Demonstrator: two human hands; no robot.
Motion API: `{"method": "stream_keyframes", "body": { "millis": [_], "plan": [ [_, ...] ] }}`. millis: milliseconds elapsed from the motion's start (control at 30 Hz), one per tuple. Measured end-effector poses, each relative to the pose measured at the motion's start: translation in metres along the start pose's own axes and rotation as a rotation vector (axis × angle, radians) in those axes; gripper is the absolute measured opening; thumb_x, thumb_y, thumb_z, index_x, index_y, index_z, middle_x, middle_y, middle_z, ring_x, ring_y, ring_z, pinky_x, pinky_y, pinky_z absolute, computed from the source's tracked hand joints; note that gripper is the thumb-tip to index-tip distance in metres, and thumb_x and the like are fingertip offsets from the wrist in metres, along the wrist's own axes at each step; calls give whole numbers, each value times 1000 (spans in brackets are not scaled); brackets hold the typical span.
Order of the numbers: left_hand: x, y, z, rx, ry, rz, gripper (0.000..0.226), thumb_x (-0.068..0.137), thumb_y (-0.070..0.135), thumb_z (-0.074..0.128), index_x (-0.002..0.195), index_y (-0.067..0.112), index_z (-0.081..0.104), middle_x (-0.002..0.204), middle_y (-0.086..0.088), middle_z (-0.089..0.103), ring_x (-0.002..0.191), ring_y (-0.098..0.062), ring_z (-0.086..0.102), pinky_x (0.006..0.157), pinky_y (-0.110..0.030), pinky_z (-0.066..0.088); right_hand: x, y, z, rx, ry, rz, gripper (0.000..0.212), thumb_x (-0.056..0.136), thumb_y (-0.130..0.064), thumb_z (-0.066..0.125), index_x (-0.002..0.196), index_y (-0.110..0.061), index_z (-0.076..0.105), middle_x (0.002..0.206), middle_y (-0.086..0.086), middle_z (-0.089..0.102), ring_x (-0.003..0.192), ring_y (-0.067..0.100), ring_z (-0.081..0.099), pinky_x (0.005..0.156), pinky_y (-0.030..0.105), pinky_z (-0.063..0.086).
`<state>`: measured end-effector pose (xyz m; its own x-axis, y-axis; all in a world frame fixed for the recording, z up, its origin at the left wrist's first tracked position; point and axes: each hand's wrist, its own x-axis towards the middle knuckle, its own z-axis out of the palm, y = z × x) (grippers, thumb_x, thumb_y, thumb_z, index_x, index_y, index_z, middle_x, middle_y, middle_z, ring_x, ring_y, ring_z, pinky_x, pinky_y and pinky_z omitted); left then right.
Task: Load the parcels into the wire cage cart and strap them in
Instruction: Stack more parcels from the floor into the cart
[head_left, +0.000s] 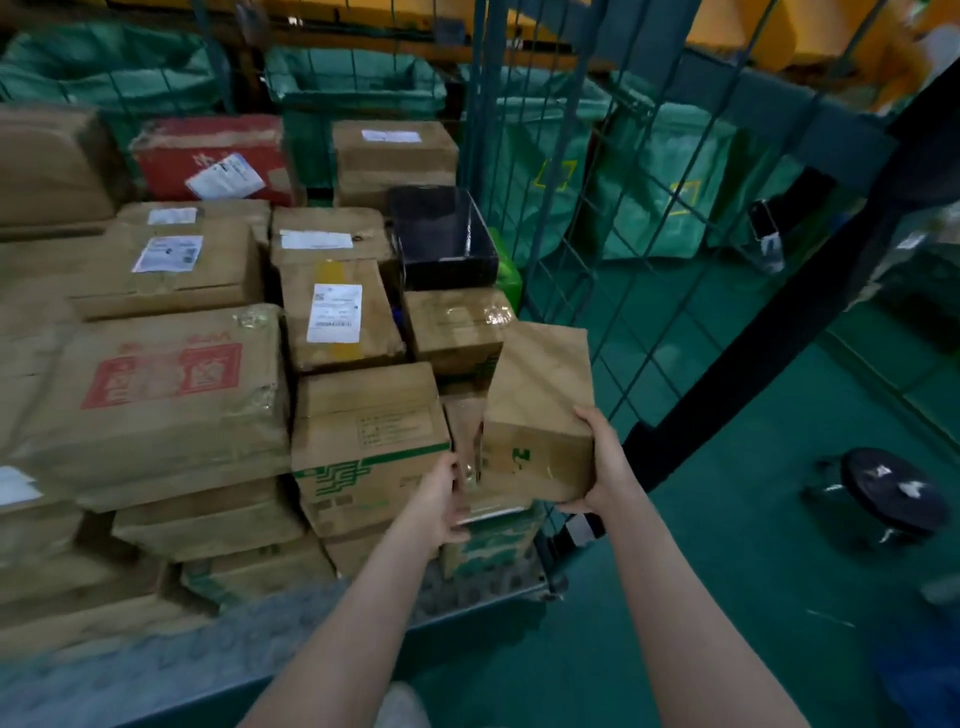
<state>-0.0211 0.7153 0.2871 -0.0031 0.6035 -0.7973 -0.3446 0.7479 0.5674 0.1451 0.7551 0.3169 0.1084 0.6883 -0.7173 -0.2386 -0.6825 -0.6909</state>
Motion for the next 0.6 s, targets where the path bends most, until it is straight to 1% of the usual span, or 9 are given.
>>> {"method": "stream_keyframes", "body": {
  "millis": [67,133,233,333,400,433,500,567,600],
  "plan": [
    [7,-10,3,28,25,-69,53,98,43,37,141,13,36,137,-13,45,124,-32,44,103,-48,34,11,5,-6,33,-11,27,52,79,-54,60,119,-25,45,106,7,51,96,28,50,87,47,38],
    [19,-12,7,22,31,-82,58,97,48,37,146,17,32,145,-12,39,128,-34,41,104,-48,33,25,8,-7,65,-17,38,55,78,-53,60,123,-26,45,118,7,50,105,30,48,92,48,39],
    [33,0,14,-18,-21,-37,58,95,55,37,142,22,34,144,-9,41,125,-34,44,104,-47,34,37,12,3,97,3,30,59,76,-54,61,126,-28,45,125,7,49,111,31,48,99,55,37],
    [39,21,22,-161,-93,33,50,92,60,38,130,26,42,136,-9,47,117,-30,48,99,-45,40,45,18,17,110,-14,3,81,59,-62,65,131,-31,42,129,6,49,112,32,49,92,58,39],
    [43,32,24,-223,-91,111,54,89,61,45,129,25,41,132,-7,48,117,-26,46,103,-48,39,47,22,22,95,-88,0,84,58,-60,68,133,-37,39,130,2,48,115,32,48,87,63,39],
    [46,35,23,-228,-70,157,63,85,61,52,135,25,37,134,-5,47,120,-25,45,105,-50,37,47,22,23,66,-138,-9,77,65,-56,70,133,-38,39,129,0,49,115,31,48,88,65,38],
    [53,40,21,-216,7,190,99,68,61,69,147,28,19,143,-4,39,128,-27,40,107,-53,35,55,22,21,1,-247,0,67,71,-49,69,131,-38,41,123,0,53,111,30,49,93,65,37],
    [57,48,19,-186,102,187,120,59,55,80,149,29,6,145,-7,35,129,-29,40,106,-50,37,60,17,23,-87,-324,34,71,67,-49,74,129,-36,43,118,-1,55,109,30,50,90,63,39],
    [61,53,18,-166,147,177,126,53,56,82,149,29,5,145,-8,35,128,-29,41,106,-49,38,59,12,27,-130,-355,54,75,63,-52,77,128,-35,44,122,1,55,112,31,50,86,63,41]
  ]
}}
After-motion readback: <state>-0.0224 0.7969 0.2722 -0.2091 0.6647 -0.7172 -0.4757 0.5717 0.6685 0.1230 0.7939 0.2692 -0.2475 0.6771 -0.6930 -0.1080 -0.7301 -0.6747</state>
